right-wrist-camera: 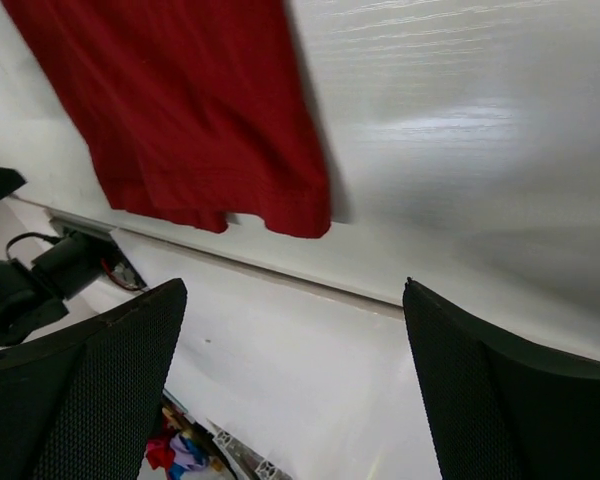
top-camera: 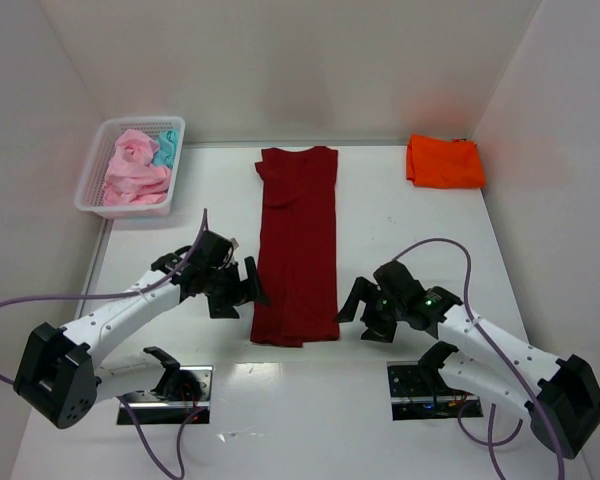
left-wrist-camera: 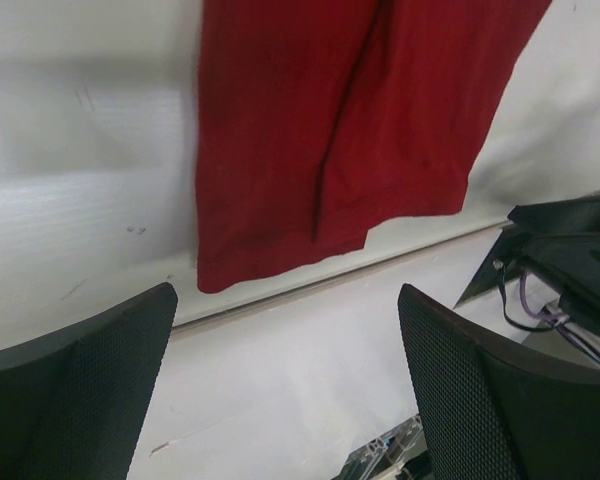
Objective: Fold and stack the t-shirts
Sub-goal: Grab the bottom of the folded rectangular tshirt with both arms
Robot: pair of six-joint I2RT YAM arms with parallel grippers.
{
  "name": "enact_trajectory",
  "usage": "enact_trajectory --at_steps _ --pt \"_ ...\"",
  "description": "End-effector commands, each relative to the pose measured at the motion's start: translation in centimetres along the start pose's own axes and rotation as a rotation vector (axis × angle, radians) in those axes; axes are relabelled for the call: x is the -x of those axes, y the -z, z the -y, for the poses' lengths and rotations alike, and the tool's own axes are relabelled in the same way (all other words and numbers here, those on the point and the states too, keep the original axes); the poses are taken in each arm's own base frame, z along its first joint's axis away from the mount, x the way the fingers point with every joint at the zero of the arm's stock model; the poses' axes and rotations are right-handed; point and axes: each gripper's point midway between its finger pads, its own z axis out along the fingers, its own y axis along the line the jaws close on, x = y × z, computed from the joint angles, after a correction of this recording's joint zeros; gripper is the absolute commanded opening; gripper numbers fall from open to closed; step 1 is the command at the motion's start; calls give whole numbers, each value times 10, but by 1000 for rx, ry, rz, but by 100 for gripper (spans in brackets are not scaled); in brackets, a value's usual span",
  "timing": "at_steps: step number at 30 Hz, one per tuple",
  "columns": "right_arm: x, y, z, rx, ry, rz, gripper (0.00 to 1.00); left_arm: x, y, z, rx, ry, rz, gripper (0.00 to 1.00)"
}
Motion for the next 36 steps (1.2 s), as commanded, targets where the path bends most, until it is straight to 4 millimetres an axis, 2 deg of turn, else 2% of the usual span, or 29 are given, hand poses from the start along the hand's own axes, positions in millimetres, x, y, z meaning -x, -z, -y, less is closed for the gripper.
enact_trajectory --at_steps 1,5,7,9,10,11,13,17,19,21,24,25,29,33,36 --pt "3 -10 6 -41 15 9 94 9 2 2 7 26 53 99" --pt "19 -14 6 -104 46 53 93 11 -7 2 65 -7 65 99" --pt "24 -15 -1 -87 51 73 93 14 -11 0 100 -13 84 99" --pt "26 -18 -4 -79 52 85 93 16 -15 7 91 -27 97 99" --pt "26 -19 -3 -87 51 81 93 16 -19 4 114 -22 102 99" --pt "30 -21 -7 -75 45 98 93 8 -25 0 138 -39 84 99" --pt "31 -26 -7 -80 44 95 93 6 -28 0 156 -38 89 99" --pt "27 -35 -7 -88 48 65 91 -5 -34 -9 193 2 85 99" --pt "25 -39 -8 -96 64 54 91 -17 -37 -17 207 3 65 98" --pt "23 -40 -11 -97 75 45 90 -20 -37 -15 196 12 67 96" --pt "16 -43 -12 -108 93 29 85 -24 -40 -14 193 21 65 92" --pt "14 -46 -12 -111 100 22 85 -30 -43 -20 213 13 47 91" --pt "11 -50 -10 -125 105 10 80 -38 -49 -26 232 35 30 91" --pt "13 -49 -11 -120 98 23 69 -40 -52 -27 214 46 31 83" --pt "11 -51 -6 -128 77 21 65 -41 -54 -29 214 46 31 81"
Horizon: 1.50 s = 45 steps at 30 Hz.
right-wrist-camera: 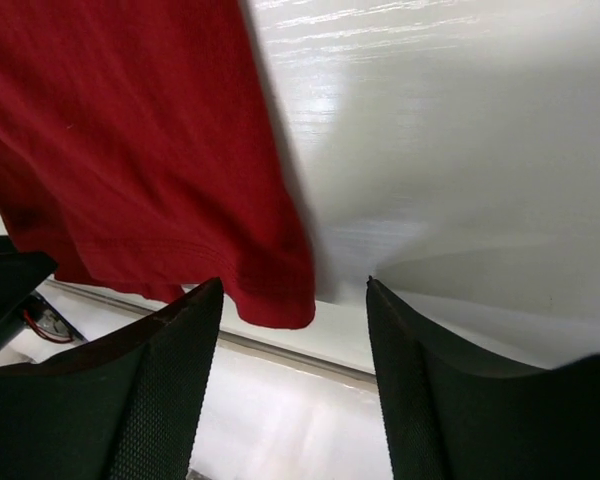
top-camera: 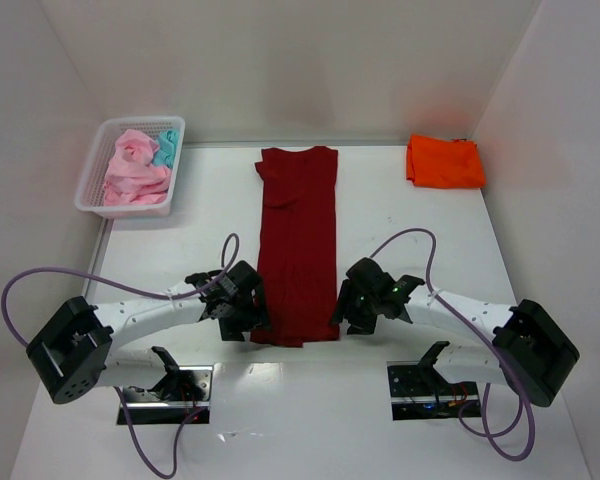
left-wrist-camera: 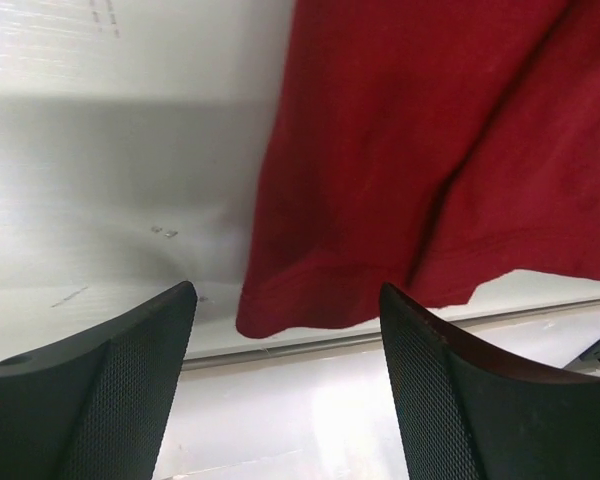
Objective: Fold and stack the t-shirts
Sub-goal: Grab the bottom of the folded rectangular tshirt with both arms
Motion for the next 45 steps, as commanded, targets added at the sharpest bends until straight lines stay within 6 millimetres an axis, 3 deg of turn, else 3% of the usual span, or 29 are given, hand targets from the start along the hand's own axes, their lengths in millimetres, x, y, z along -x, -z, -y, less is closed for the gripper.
enact_trajectory --at_steps 1,6,13,18,22,27,34,45 --pt "8 1 -17 49 4 45 61 3 -1 6 -27 18 20 81" --pt "8 1 -23 73 -14 44 54 2 -5 3 -9 19 11 78" --pt "-1 -4 -23 74 -8 13 36 1 -7 2 -9 28 10 64" --pt "-7 -7 -23 57 -1 -6 37 1 -8 1 -1 29 6 61" --pt "-13 -8 -17 12 28 -26 57 1 -8 1 -1 29 6 69" --pt "-6 5 -14 -7 39 18 74 1 -8 1 -1 29 6 76" --pt "-7 9 -8 -15 38 25 75 1 -8 1 -1 29 6 76" --pt "-16 -6 -1 -8 18 -9 57 -3 -9 -2 3 30 -6 67"
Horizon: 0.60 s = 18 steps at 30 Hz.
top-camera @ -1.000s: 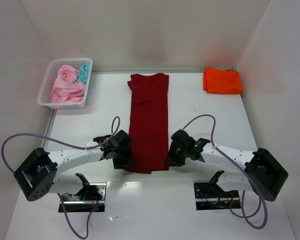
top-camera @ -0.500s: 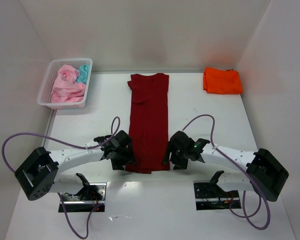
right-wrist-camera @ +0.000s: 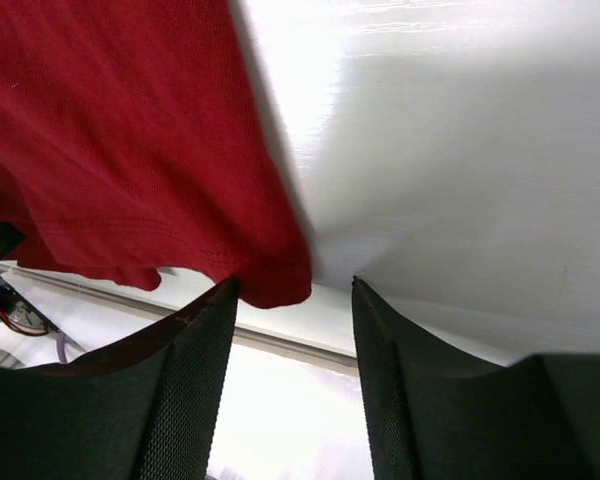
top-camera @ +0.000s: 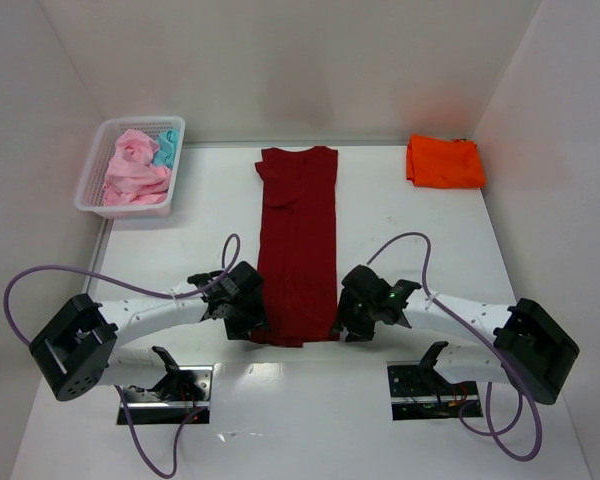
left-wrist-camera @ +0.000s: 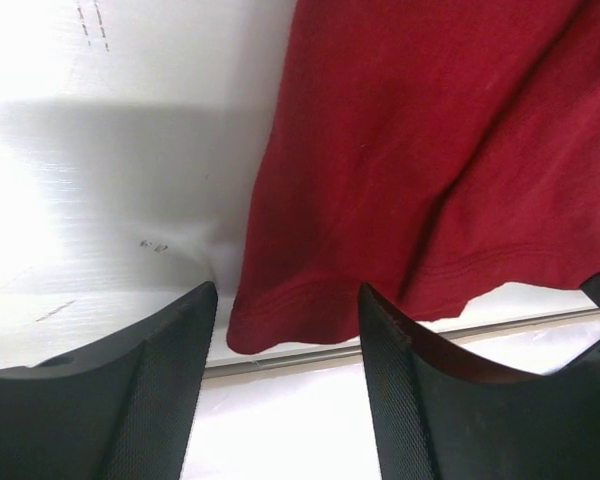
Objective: Fold and stack the t-shirts
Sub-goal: Grab the bottom of the folded rectangular tshirt with both arms
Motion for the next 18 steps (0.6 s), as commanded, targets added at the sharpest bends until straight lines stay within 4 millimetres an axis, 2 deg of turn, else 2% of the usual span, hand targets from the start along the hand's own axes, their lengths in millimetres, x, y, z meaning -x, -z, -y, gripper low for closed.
enact_trajectory --at_steps 1,3,7,11,12,14,15,16,18 --pt "2 -4 -6 23 13 18 55 -5 -5 -8 17 6 -12 64" --pt "3 -6 -6 21 13 17 55 -4 -5 -2 -8 4 -11 61" --pt "7 -7 -12 35 15 34 50 -8 -8 -6 5 6 -27 53" --pt "9 -12 -14 30 24 32 39 -7 -9 -6 5 6 -27 45" --pt "11 -11 -18 38 25 35 32 -7 -9 -6 5 6 -27 41" --pt "11 -13 -18 39 25 36 26 -7 -9 -6 5 6 -27 33" --pt "12 -15 -16 27 33 41 23 -7 -9 -6 5 6 -27 28" --pt "14 -13 -20 37 34 45 14 -7 -9 -6 5 6 -27 17" --pt "13 -13 -18 27 33 41 6 -7 -8 -4 6 6 -28 8"
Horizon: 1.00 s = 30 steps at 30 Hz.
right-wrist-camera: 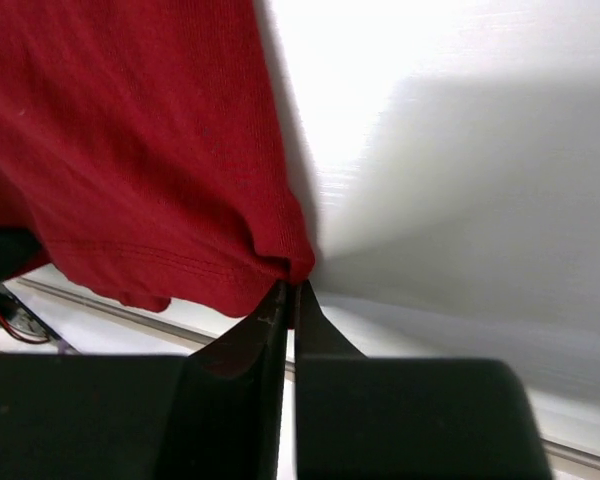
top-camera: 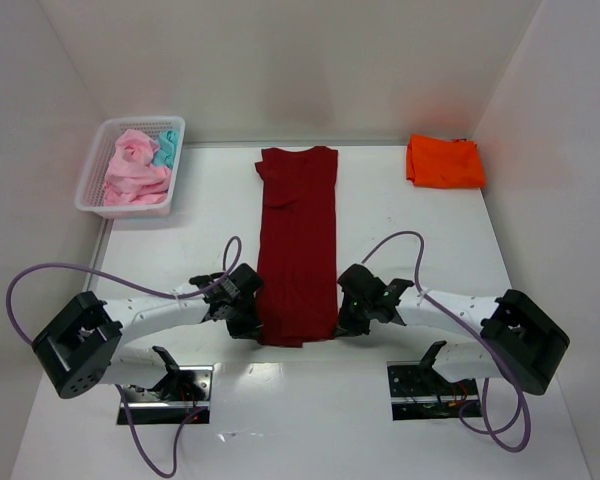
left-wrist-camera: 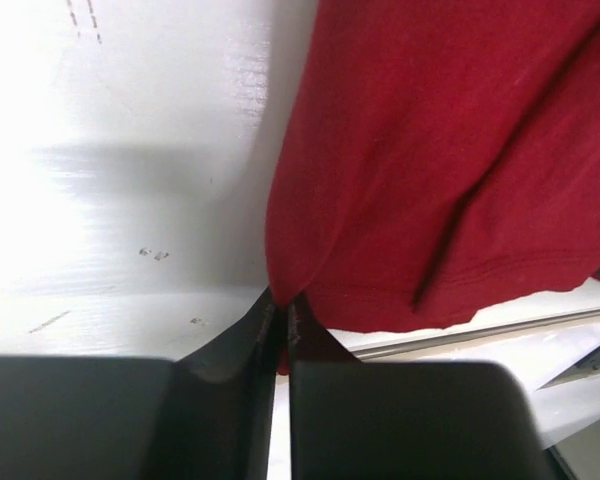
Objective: Fold and stack the t-shirts
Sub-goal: Grab the bottom of the folded rectangular tshirt with both arms
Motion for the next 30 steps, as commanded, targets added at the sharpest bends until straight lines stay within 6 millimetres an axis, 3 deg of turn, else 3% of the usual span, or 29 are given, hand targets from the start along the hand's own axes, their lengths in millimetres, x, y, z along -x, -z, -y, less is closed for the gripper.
enact_trajectory --at_steps 1,6,16,25,30 --pt "10 1 -9 6 17 48 1 -2 0 0 4 4 -6 4" --pt "8 12 -4 1 -6 56 0 -4 5 0 15 -13 -15 0" --pt "1 32 -5 48 -11 54 0 -5 37 9 -70 -20 24 0" --pt "44 70 -59 141 39 207 0 30 72 54 -154 -133 165 0" --pt "82 90 -81 202 38 302 0 56 87 77 -211 -194 232 0"
